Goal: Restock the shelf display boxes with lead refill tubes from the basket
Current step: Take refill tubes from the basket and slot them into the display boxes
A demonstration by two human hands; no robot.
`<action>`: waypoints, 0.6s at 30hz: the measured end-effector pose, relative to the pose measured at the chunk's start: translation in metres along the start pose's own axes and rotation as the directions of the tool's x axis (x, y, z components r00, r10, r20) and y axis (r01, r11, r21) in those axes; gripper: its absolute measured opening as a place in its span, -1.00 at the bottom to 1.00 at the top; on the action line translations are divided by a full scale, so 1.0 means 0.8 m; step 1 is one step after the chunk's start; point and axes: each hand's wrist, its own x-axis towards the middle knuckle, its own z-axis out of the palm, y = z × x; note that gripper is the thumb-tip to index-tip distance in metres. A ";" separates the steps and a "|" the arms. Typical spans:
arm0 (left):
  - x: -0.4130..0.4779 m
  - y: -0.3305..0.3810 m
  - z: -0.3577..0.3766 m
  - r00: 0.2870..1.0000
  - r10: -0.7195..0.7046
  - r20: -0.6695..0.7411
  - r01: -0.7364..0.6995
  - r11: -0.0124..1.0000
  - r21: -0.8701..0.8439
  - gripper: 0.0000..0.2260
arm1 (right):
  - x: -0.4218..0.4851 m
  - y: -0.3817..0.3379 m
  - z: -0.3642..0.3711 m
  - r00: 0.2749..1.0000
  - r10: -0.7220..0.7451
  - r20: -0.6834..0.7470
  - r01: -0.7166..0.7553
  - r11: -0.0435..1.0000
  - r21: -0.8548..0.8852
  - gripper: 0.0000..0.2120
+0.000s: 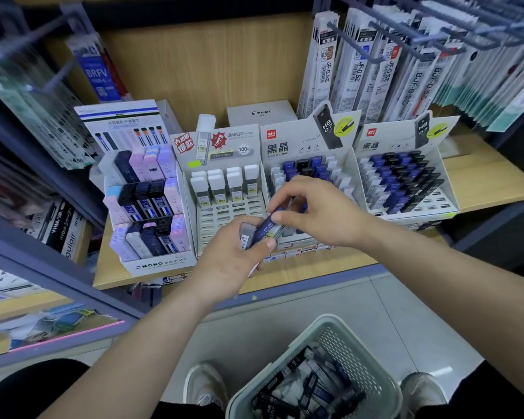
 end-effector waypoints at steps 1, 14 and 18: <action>-0.001 0.000 -0.002 1.000 -0.002 0.003 0.002 1.000 -0.006 -0.87 | 0.000 0.001 -0.001 1.000 0.013 -0.003 -0.013 1.000 0.002 -0.92; -0.003 -0.003 -0.013 0.997 -0.034 -0.067 0.037 0.998 0.050 -0.84 | -0.015 0.010 -0.070 0.899 0.199 -0.391 -0.061 0.939 0.338 -0.83; -0.002 -0.002 -0.012 0.996 -0.039 -0.074 0.047 0.994 0.098 -0.84 | -0.025 0.037 -0.096 0.835 0.177 -0.521 -0.085 0.977 0.196 -0.83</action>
